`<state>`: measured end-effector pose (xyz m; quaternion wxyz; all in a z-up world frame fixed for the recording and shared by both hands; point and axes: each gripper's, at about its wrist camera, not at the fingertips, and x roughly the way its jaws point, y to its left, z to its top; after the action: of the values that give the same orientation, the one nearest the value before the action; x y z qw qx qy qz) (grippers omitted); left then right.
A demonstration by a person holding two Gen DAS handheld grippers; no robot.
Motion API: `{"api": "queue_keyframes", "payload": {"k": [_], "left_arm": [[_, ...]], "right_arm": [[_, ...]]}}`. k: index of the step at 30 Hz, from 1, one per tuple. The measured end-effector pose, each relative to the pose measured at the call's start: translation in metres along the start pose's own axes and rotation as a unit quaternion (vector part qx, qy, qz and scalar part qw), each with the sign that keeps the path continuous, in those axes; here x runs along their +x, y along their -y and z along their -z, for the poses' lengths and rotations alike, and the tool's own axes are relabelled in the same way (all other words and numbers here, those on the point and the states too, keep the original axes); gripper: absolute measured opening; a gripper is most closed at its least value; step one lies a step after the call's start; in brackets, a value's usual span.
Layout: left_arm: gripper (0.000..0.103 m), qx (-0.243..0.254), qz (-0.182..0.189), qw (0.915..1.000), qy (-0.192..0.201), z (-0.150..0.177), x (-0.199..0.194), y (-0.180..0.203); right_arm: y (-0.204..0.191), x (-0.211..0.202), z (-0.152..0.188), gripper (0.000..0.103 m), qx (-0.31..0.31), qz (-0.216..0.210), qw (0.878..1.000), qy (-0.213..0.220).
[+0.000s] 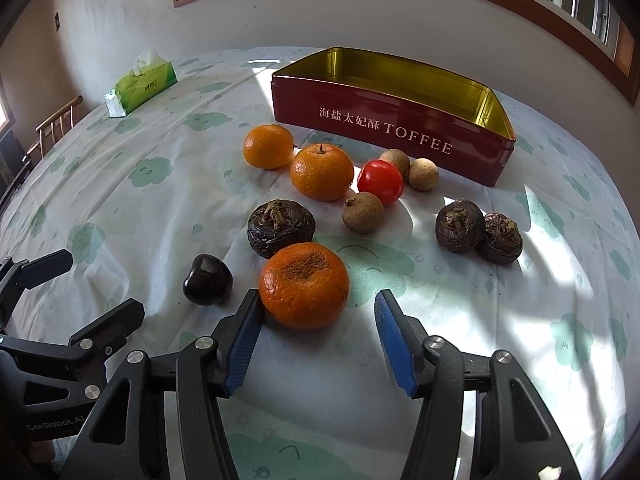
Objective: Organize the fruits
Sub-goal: 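Grasp the mandarin with the right tool while the left tool grasps the dark plum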
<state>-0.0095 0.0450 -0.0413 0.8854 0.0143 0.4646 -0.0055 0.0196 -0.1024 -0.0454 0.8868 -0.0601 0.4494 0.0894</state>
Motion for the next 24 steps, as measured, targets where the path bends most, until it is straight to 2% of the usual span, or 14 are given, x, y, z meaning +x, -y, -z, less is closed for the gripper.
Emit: {"api": "queue_keyframes", "payload": {"k": [4,11,17,24], "left_arm": [[0.097,0.003,0.0,1.0,0.001,0.0,0.001,0.003],[0.097,0.019,0.016,0.9997,0.007,-0.003,-0.001,0.016],[0.097,0.036,0.032,0.9988,0.009,-0.005,-0.001,0.03],[0.089,0.05,0.049,0.9975,0.009,-0.009,0.001,0.044]], "right_arm": [[-0.003,0.0,-0.002,0.039,-0.009,-0.01,1.0,0.007],[0.007,-0.003,0.003,0.039,0.006,-0.008,1.0,0.008],[0.033,-0.007,0.01,0.039,0.043,0.015,0.999,0.007],[0.07,-0.014,0.02,0.039,0.085,0.049,0.995,0.011]]}}
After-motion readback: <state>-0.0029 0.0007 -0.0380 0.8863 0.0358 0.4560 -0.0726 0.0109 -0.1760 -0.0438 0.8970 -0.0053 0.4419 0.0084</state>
